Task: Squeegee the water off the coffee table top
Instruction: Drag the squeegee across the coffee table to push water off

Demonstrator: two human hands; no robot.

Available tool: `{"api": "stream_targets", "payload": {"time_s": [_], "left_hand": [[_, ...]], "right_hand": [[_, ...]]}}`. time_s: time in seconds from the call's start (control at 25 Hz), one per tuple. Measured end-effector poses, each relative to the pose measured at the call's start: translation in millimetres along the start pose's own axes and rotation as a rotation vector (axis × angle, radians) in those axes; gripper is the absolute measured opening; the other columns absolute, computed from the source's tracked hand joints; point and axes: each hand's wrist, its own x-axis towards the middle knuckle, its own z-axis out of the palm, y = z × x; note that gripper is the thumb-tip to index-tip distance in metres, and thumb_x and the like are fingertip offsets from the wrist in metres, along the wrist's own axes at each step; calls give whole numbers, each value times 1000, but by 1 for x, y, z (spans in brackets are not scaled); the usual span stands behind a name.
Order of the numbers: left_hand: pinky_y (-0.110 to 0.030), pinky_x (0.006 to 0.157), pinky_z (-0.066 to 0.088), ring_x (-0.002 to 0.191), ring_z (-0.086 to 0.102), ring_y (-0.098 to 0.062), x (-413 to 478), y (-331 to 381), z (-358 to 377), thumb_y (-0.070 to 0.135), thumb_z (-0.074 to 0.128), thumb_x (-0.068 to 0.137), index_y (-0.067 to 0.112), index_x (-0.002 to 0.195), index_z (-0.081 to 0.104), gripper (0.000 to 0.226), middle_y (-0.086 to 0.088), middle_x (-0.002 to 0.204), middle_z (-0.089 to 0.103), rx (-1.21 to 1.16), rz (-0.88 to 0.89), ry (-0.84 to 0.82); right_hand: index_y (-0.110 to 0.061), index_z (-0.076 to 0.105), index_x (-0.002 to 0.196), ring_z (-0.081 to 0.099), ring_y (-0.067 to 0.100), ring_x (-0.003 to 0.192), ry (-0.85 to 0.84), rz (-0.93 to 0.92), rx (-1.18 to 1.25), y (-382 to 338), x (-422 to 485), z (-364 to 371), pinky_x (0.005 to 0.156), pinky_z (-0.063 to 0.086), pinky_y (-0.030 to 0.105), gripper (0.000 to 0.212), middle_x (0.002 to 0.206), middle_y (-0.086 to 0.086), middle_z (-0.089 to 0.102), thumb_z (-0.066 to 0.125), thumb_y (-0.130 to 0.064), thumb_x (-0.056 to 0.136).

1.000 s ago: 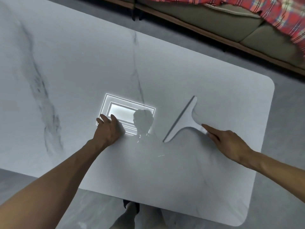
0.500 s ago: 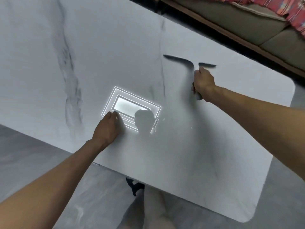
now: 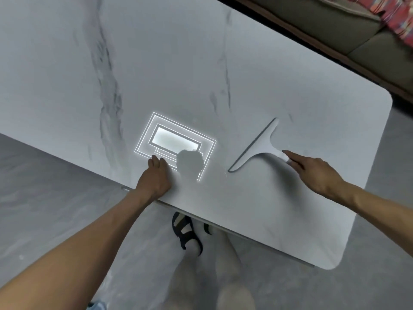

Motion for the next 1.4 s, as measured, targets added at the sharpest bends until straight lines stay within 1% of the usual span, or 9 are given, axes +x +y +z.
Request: {"api": "stream_targets", "payload": {"time_s": [0.16, 0.28, 0.44, 0.56, 0.68, 0.88, 1.08, 1.24, 1.4], "left_hand": [[-46, 107, 34, 148, 8, -39, 4, -6, 1, -3, 32, 91, -9, 147, 12, 60, -29, 158, 2, 86, 26, -35], [-46, 106, 35, 147, 12, -38, 1, -8, -1, -4, 32, 91, -5, 148, 15, 59, -25, 159, 2, 69, 42, -53], [-44, 89, 46, 113, 54, -40, -17, -14, -2, -6, 36, 86, 3, 127, 48, 44, -17, 138, 49, -140, 16, 197], [-41, 77, 45, 94, 58, -38, -38, -15, 11, 0, 37, 87, 6, 111, 51, 29, -13, 105, 62, -302, -56, 369], [-45, 89, 45, 109, 55, -40, -47, -14, 39, -8, 43, 82, -3, 124, 48, 43, -20, 121, 55, -187, 43, 403], [-44, 85, 45, 109, 45, -37, -36, 21, 62, -10, 47, 71, 0, 136, 34, 67, -19, 136, 37, -26, 110, 245], [-47, 89, 45, 120, 40, -43, -33, 50, 54, -7, 38, 80, 2, 136, 32, 56, -21, 143, 35, -14, 32, 123], [-38, 82, 45, 107, 57, -34, -45, 49, 38, 8, 41, 89, 9, 124, 50, 36, -11, 120, 61, -261, -60, 265], [-33, 66, 42, 82, 60, -29, -49, 34, 38, 18, 44, 92, 12, 95, 55, 13, -8, 93, 66, -111, -133, 393]], "right_hand": [[-55, 39, 137, 56, 26, 119, 9, 12, 49, 19, -24, -22, 88, 47, 36, 40, 137, -9, 58, 31, -56, 98], [-59, 41, 134, 57, 19, 120, 15, -183, 79, -22, -20, -29, 89, 45, 31, 39, 136, -18, 56, 33, -60, 96], [-57, 38, 137, 58, 22, 116, -77, -552, -130, -111, -2, 26, 89, 41, 31, 40, 130, -7, 63, 31, -56, 98], [-50, 39, 140, 60, 26, 111, -110, -716, -215, -160, -2, 76, 84, 39, 31, 40, 126, 0, 64, 32, -49, 101], [-48, 39, 141, 62, 28, 106, -101, -689, -252, -148, -1, 90, 82, 41, 32, 40, 122, 6, 66, 31, -47, 102], [-54, 38, 139, 57, 22, 118, -47, -440, -218, -35, -8, 56, 88, 43, 33, 39, 132, -8, 61, 31, -48, 101], [-59, 37, 136, 58, 23, 114, -40, -172, -245, 64, -31, 11, 79, 42, 30, 39, 131, -10, 62, 28, -55, 99], [-58, 37, 137, 57, 20, 119, -8, -293, -157, 26, -40, 26, 87, 43, 30, 39, 134, -12, 59, 30, -54, 99], [-55, 39, 138, 58, 19, 116, -105, -582, -115, -67, -37, 90, 85, 39, 26, 38, 130, -6, 62, 32, -51, 100]]}}
